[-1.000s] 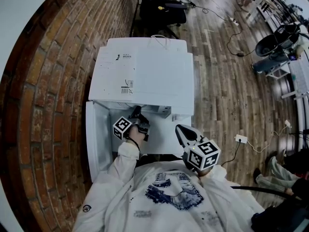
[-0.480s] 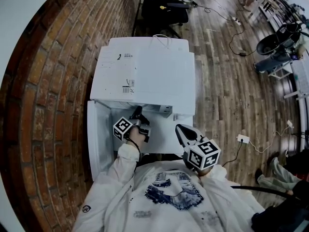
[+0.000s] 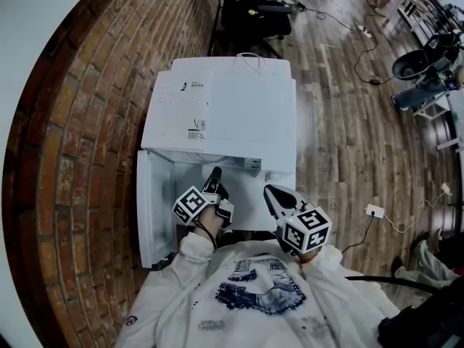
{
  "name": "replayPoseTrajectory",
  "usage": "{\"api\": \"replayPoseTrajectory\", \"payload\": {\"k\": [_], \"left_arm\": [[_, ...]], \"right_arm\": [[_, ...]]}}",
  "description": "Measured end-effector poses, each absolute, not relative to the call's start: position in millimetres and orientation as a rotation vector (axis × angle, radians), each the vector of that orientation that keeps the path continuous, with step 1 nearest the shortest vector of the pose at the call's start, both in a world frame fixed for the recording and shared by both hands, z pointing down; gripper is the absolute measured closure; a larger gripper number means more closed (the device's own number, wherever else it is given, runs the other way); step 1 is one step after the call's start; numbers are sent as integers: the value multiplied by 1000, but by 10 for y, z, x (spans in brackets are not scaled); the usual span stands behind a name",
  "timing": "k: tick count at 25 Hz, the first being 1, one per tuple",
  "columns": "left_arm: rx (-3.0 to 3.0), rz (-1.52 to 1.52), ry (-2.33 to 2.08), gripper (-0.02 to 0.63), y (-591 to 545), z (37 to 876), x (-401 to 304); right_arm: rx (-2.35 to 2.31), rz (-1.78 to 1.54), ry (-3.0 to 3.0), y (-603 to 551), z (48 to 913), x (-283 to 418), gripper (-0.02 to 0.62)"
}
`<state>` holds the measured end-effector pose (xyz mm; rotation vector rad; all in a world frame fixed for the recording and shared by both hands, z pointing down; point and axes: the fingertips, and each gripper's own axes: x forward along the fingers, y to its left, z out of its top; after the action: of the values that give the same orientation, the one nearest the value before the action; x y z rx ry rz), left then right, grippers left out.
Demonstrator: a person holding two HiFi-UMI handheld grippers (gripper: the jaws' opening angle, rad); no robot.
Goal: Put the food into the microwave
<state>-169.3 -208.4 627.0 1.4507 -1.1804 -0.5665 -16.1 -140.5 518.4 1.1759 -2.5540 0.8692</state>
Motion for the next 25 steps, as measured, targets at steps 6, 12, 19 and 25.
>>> {"api": "replayPoseTrajectory", "payload": {"k": [6, 12, 19, 25], "left_arm": [[1618, -461, -1300, 599, -1831, 5853, -1723], [1800, -326, -1459, 599, -1621, 5432, -1756], [2036, -70, -1646, 600, -1436, 4946, -1642], [2167, 74, -1776, 600, -1399, 4671, -1514]], "right_arm": [[1113, 871, -2595, -1424, 5171, -252, 581], [1058, 856, -2629, -1439, 5126, -325, 581], [1012, 831, -2660, -1442, 5054, -357, 581], [958, 793, -2687, -1435, 4999, -424, 581]]}}
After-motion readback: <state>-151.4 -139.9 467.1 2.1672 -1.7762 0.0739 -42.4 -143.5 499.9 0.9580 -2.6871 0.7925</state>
